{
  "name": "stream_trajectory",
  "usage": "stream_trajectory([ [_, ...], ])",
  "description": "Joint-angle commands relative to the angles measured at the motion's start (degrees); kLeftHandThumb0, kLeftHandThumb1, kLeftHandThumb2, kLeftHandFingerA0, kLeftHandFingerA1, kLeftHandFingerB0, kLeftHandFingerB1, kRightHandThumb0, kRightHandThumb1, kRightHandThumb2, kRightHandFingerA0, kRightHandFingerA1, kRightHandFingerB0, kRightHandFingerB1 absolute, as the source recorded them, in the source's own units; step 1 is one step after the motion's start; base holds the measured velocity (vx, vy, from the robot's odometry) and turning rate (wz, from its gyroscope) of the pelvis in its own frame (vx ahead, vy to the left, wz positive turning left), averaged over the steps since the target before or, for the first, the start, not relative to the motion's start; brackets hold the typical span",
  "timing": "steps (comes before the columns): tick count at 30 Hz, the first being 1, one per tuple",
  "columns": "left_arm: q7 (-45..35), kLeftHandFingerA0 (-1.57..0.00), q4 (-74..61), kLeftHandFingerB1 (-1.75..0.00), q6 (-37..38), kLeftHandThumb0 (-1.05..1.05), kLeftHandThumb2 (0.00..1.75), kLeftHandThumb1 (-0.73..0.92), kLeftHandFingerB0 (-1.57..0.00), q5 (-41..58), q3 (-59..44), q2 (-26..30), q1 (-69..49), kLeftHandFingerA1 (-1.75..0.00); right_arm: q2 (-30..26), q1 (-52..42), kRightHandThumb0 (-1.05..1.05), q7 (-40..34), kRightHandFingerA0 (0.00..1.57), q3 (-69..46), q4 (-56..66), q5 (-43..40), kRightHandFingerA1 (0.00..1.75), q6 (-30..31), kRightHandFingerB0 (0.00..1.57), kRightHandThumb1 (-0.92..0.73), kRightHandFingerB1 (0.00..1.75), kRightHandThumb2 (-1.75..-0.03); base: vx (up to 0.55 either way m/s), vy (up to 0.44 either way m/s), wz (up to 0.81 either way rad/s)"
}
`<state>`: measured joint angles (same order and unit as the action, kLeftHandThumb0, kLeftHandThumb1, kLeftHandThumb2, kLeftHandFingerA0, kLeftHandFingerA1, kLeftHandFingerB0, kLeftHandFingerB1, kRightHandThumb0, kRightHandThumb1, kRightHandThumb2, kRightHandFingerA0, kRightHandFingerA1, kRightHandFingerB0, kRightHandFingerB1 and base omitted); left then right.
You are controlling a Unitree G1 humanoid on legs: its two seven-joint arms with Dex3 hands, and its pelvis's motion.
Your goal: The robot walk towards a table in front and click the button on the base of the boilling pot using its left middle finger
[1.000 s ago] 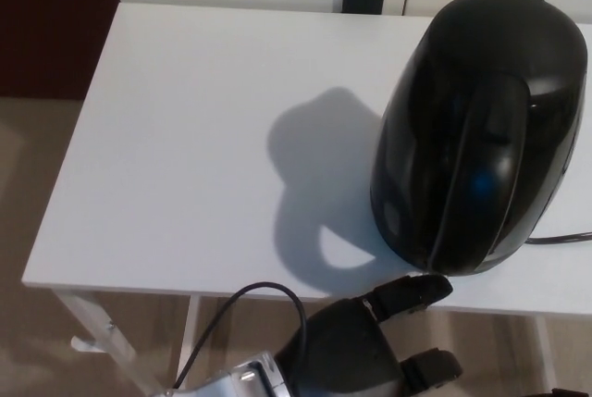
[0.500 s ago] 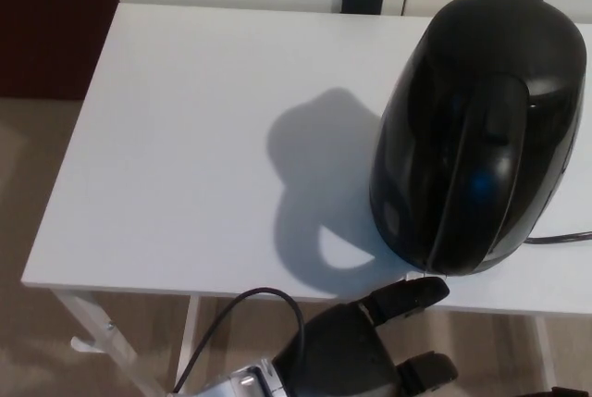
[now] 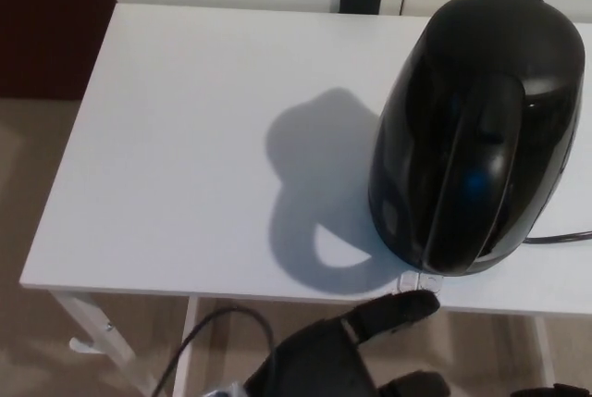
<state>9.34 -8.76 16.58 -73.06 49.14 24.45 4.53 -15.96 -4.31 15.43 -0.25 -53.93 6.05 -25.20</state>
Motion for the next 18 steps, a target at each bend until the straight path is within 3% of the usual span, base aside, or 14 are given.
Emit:
stream_trajectory([
  [1,1.7,-0.29,-6.31,-0.3,3.45,-0.73,0.65,0.8,-0.28,2.09,-4.41,8.31,-5.6,-0.31,-0.14,0.81,-0.42,-2.5,0.55,-1.06,-0.66,-0.57,0.46,4.46,0.51,-0.61,0.41,-0.58,0.0,0.0,0.0],
  [2,2.07,-0.27,-8.61,-0.3,3.98,-0.73,0.66,0.82,-0.26,3.02,-6.58,11.65,-8.34,-0.31,-0.07,1.01,-0.38,-3.73,0.67,-1.15,-0.54,-0.15,0.55,5.01,0.53,-0.62,0.42,-0.59,0.0,0.0,0.0],
  [6,3.91,-0.29,-12.12,-0.3,5.81,-0.73,0.65,0.81,-0.27,4.96,-11.23,17.02,-14.29,-0.31,0.22,0.7,-0.32,-4.12,0.71,-2.01,0.23,-0.97,0.54,5.95,0.52,-0.63,0.43,-0.58,0.0,0.0,0.0],
  [7,6.23,-0.28,-13.43,-0.3,7.4,-0.73,0.65,0.84,-0.25,6.75,-13.82,20.59,-17.98,-0.31,-0.13,0.08,-0.41,-3.95,0.64,-2.17,1.56,-0.96,0.62,6.62,0.45,-0.55,0.52,-0.8,0.0,0.0,0.0],
  [9,8.18,-0.27,-13.84,-0.3,8.51,-0.73,0.66,0.85,-0.24,6.75,-15.69,22.33,-20.58,-0.31,-0.22,-0.11,-0.41,-4.03,0.64,-2.72,2.4,-1.33,0.62,7.73,0.44,-0.55,0.52,-0.8,0.0,0.0,0.0],
  [10,9.27,-0.22,-15.12,-0.29,8.54,-0.73,0.65,0.82,-0.2,9.2,-19.06,25.93,-26.98,-0.28,0.04,-0.22,-0.33,-3.45,0.62,-4.06,3.13,-2.93,0.47,9.03,0.49,-0.64,0.41,-0.59,0.0,0.0,0.0],
  [16,9.71,-0.25,-8.96,-0.29,17.32,-0.73,0.64,0.79,-0.24,26.81,-24.21,28.53,-36.74,-0.3,-0.12,-0.12,-0.39,-3.05,0.62,-5.68,1.92,-3.69,0.46,8.95,0.5,-0.62,0.4,-0.59,0.0,0.0,0.0],
  [17,10.47,-0.27,-4.24,-0.29,20.13,-0.72,0.63,0.76,-0.24,31.04,-24.11,27.64,-37.14,-0.3,-0.13,-0.2,-0.45,-2.84,0.54,-6.31,1.71,-4.37,0.56,9.03,0.45,-0.51,0.52,-0.79,0.0,0.0,0.0],
  [18,10.68,-0.27,-2.23,-0.29,21.44,-0.72,0.63,0.76,-0.24,32.77,-24.21,27.16,-37.33,-0.3,-0.12,-0.24,-0.45,-2.73,0.54,-6.58,1.65,-4.65,0.56,9.08,0.45,-0.51,0.52,-0.79,0.0,0.0,0.0],
])
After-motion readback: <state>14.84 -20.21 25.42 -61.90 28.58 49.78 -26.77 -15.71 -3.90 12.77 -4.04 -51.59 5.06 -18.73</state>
